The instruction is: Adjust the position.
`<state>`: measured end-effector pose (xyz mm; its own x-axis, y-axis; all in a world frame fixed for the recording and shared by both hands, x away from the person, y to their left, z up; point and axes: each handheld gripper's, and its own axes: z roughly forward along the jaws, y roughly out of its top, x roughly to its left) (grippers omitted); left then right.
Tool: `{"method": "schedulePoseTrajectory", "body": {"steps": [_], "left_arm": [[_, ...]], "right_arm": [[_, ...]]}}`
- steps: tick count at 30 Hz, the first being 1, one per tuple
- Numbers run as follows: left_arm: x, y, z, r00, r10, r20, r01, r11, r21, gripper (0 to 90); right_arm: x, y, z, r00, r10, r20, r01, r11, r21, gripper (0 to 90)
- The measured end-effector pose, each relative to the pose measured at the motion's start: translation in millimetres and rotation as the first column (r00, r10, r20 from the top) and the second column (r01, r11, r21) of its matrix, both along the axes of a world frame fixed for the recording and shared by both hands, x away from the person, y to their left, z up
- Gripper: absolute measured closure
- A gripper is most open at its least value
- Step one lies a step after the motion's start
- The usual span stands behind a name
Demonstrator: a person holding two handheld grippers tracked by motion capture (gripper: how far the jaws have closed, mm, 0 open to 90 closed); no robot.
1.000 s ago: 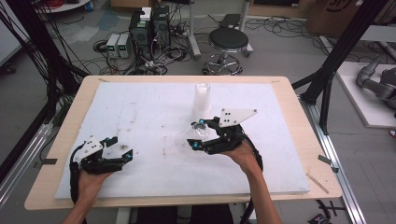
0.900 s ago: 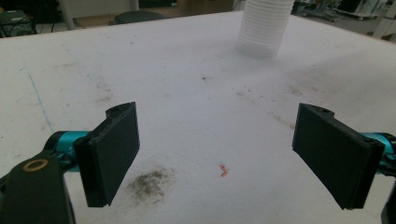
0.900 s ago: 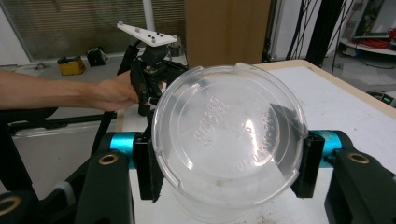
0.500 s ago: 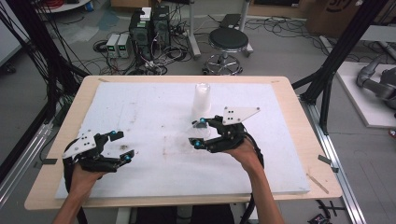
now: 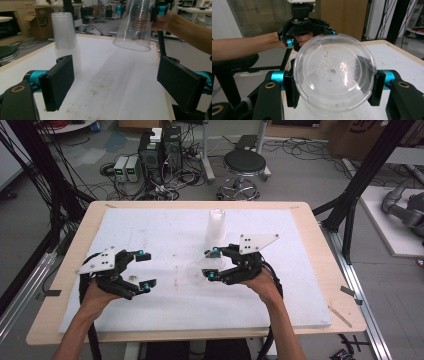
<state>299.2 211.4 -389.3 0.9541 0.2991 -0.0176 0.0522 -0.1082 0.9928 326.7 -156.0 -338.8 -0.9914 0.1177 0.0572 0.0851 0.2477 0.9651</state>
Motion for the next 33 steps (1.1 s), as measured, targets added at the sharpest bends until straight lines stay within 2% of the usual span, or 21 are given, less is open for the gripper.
{"method": "schedulePoseTrajectory", "body": {"steps": [1, 2, 4, 5, 6, 7, 9, 10, 11, 13, 21, 27, 33], "left_arm": [[3.1, -13.4, 2.0, 0.9989, -0.047, -0.002, 0.047, 0.9988, 0.008, 14.3], [3.1, -13.4, 2.0, 0.9989, -0.047, -0.002, 0.047, 0.9988, 0.008, 14.2], [7.1, -33.3, 5.4, 0.9933, -0.115, 0.007, 0.115, 0.9933, 0.012, 14.2], [7.1, -33.3, 5.4, 0.9933, -0.115, 0.007, 0.115, 0.9933, 0.012, 14.2], [8.9, -46.6, 7.3, 0.9899, -0.142, 0.011, 0.141, 0.9898, 0.016, 14.2], [8.9, -46.6, 7.3, 0.9899, -0.142, 0.011, 0.141, 0.9898, 0.016, 14.2], [10.2, -59.1, 8.8, 0.9866, -0.162, 0.018, 0.162, 0.9867, 0.016, 14.1], [11.2, -70.2, 9.4, 0.9825, -0.184, 0.032, 0.183, 0.9829, 0.022, 14.1], [11.2, -70.2, 9.4, 0.9825, -0.184, 0.032, 0.183, 0.9829, 0.022, 14.2], [12.2, -83.1, 8.6, 0.9798, -0.196, 0.042, 0.195, 0.9805, 0.026, 14.1], [13.2, -102.0, 4.4, 0.9787, -0.203, 0.03, 0.202, 0.9785, 0.042, 14.2], [12.7, -105.0, 2.1, 0.9773, -0.21, 0.029, 0.208, 0.9772, 0.041, 15.8], [12.8, -104.5, 2.0, 0.973, -0.228, 0.034, 0.227, 0.9733, 0.034, 23.7]], "right_arm": [[-0.4, 0.9, 0.0, 0.9999, 0.011, 0.001, -0.011, 0.9999, 0.0, 42.1], [-1.0, 1.1, 0.1, 0.9999, 0.015, -0.003, -0.015, 0.9999, -0.004, 42.2], [-1.6, 1.9, -0.1, 0.9996, 0.03, 0.001, -0.03, 0.9995, -0.005, 42.2], [-2.1, 2.1, 0.0, 0.9994, 0.033, -0.003, -0.033, 0.9994, -0.006, 42.2], [-2.4, 2.6, 0.0, 0.9992, 0.039, -0.004, -0.039, 0.9992, -0.007, 42.2], [-2.7, 3.3, 0.0, 0.9989, 0.047, -0.002, -0.047, 0.9989, -0.008, 42.2], [-3.2, 4.4, 0.3, 0.9985, 0.055, -0.002, -0.055, 0.9985, -0.007, 42.2], [-3.6, 4.7, 0.4, 0.9984, 0.057, -0.003, -0.057, 0.9984, -0.008, 42.2], [-3.6, 4.7, 0.4, 0.9984, 0.057, -0.003, -0.057, 0.9984, -0.008, 42.2], [-4.5, 5.6, 0.5, 0.9978, 0.067, -0.001, -0.067, 0.9977, -0.011, 42.2], [-4.7, 7.4, 0.0, 0.997, 0.077, -0.003, -0.077, 0.9969, -0.012, 42.2], [-5.3, 7.8, 0.1, 0.9966, 0.082, -0.008, -0.082, 0.9965, -0.01, 42.2], [-5.5, 9.1, -0.3, 0.9956, 0.093, -0.007, -0.093, 0.9956, -0.013, 42.2]]}}
